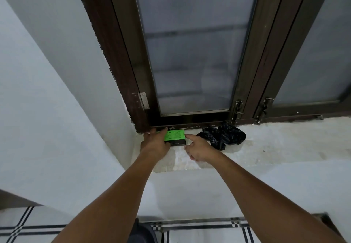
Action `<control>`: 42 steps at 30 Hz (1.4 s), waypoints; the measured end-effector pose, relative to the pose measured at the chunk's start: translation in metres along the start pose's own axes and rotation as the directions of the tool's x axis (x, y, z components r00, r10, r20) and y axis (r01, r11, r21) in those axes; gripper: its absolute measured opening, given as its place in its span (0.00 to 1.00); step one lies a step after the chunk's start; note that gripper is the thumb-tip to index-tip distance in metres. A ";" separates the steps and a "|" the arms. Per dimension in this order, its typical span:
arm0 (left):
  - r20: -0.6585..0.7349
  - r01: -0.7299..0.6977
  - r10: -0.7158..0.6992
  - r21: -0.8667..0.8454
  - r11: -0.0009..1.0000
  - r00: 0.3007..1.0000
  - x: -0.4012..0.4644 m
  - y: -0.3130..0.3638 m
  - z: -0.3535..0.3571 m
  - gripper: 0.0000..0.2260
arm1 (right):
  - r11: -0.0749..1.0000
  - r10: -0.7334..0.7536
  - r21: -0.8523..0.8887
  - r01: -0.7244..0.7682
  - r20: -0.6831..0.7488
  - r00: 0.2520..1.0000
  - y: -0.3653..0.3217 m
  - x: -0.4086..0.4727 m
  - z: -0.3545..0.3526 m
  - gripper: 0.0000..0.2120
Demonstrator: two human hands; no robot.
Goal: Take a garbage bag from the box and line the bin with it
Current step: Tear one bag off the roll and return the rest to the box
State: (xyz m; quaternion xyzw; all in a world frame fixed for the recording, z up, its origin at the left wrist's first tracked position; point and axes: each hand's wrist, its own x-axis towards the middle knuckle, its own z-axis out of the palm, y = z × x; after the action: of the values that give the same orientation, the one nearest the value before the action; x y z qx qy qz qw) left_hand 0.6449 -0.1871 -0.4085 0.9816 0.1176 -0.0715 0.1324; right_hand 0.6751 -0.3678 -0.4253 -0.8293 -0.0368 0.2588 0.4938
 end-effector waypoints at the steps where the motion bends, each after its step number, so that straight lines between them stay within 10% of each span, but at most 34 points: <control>1: 0.008 0.002 -0.002 0.012 1.000 1.000 -0.001 0.000 0.000 0.31 | 0.999 -0.019 -0.027 0.018 -0.017 1.000 0.000 -0.001 0.000 0.24; 7: -0.169 -0.067 0.081 0.089 0.994 0.982 -0.010 0.004 -0.005 0.31 | 0.883 -0.364 -0.445 0.151 -0.444 0.819 -0.013 -0.021 -0.010 0.10; 11: -0.267 -0.144 0.160 0.078 0.986 0.950 -0.014 0.010 -0.007 0.27 | 0.626 -0.500 -0.763 -0.159 -0.550 0.669 -0.009 -0.026 -0.024 0.21; 16: -0.297 -0.236 0.245 0.067 0.969 0.923 -0.021 0.013 -0.006 0.24 | 0.687 -0.089 -0.625 -0.371 -0.579 0.810 0.007 -0.034 -0.037 0.20; 22: -0.330 -0.493 0.429 -0.139 0.859 0.841 -0.034 0.012 -0.010 0.19 | 1.000 -0.016 -0.024 0.001 -0.644 0.765 0.005 -0.056 -0.034 0.03; 26: -0.098 -0.271 0.280 -0.669 0.692 0.955 -0.049 0.033 -0.019 0.29 | 0.920 0.106 0.375 0.112 -0.513 0.852 -0.017 -0.086 -0.030 0.05; 30: 0.140 -0.023 0.343 -0.902 0.431 0.929 -0.071 0.052 -0.027 0.25 | 0.791 0.135 0.601 0.117 -0.357 0.924 -0.019 -0.118 -0.026 0.18; 37: 0.108 0.008 0.260 -0.933 0.361 0.960 -0.132 0.053 -0.039 0.04 | 0.856 0.021 0.483 0.185 -0.390 0.921 -0.020 -0.178 -0.013 0.20; 42: 0.203 0.206 0.102 -0.978 -0.028 0.974 -0.191 0.038 -0.057 0.15 | 0.957 -0.191 0.129 0.259 -0.388 0.902 -0.006 -0.220 0.008 0.11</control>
State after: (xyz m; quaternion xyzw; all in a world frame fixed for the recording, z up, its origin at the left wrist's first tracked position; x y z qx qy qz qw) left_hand 0.4771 -0.2478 -0.3122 0.5691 0.1550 -0.0759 0.8040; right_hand 0.4831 -0.4282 -0.3368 -0.8061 -0.0155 0.0404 0.5902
